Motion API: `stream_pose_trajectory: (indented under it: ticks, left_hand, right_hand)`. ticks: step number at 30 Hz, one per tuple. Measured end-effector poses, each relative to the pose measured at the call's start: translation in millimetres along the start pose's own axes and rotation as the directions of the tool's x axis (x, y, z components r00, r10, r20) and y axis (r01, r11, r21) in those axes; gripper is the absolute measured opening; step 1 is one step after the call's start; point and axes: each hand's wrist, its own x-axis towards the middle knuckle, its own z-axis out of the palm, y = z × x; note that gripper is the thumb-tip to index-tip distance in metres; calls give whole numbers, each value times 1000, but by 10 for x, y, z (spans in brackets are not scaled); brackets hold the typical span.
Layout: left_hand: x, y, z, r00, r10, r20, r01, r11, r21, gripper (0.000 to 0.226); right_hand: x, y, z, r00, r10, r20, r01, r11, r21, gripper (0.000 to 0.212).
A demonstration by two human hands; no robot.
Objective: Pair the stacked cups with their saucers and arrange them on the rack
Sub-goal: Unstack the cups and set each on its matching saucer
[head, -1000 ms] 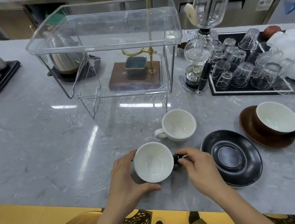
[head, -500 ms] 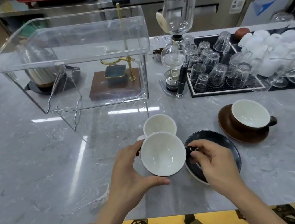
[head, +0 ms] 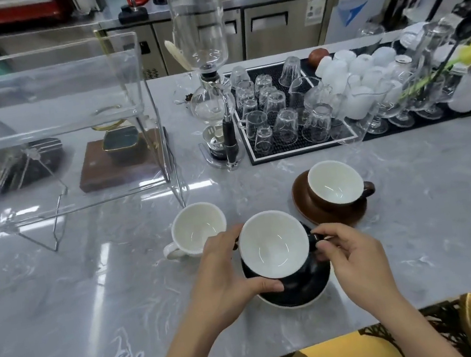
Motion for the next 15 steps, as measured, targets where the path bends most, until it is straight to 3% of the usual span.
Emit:
stream_pose_trajectory:
  ticks: [9, 15]
  left_hand:
    - [83, 5, 171, 998, -6, 58, 5, 1000, 8, 93]
    - [116, 45, 199, 997, -14, 70, 13, 1000, 20, 91]
  right_hand:
    - [20, 241, -82, 998, 52, 20, -52, 998, 20, 34]
    - [41, 318, -100, 997, 68, 30, -69, 997, 37, 38]
